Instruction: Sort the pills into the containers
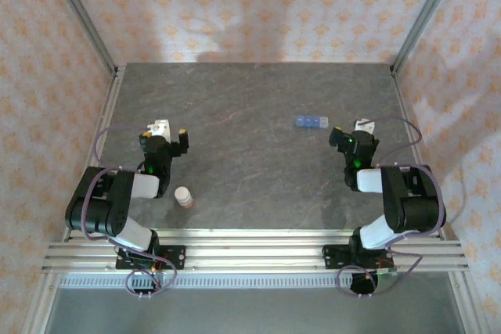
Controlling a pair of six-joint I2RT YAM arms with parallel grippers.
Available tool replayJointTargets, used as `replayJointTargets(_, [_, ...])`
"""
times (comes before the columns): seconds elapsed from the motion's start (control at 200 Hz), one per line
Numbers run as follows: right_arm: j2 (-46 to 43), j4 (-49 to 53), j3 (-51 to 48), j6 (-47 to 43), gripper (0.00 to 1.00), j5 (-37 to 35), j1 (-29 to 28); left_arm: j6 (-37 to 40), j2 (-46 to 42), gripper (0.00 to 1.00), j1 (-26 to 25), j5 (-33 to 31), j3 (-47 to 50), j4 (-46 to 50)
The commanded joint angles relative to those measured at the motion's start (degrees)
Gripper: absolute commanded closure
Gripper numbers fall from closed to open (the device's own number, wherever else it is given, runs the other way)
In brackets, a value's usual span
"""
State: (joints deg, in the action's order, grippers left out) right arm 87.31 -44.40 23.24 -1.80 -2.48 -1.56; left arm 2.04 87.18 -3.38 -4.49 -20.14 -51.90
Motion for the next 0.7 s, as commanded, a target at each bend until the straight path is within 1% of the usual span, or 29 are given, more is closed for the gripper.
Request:
replayJointTargets(0.0, [0.0, -0.2, 0.9, -0.8, 0.0, 0.2, 0.2, 1.3, 0.3, 0.0, -0.4, 0.2, -0.6, -0.8])
replayJointTargets(0.19, [0.0, -0.2, 0.8, -0.8, 0.0, 0.2, 0.2, 0.3, 0.5, 0.0, 0.0, -1.4, -2.3, 2.1])
replayJointTargets(0.345, [0.0, -0.3, 0.7, -0.8, 0.0, 0.2, 0.1, -1.2, 0.4, 0.0, 1.5, 0.1, -2.4, 2.3])
replayJointTargets(0.696, [0.1, 0.0, 1.0, -0.7, 0.0, 0.3, 0.2, -1.0, 0.5, 0.0, 1.3, -0.3, -2.7, 2.9])
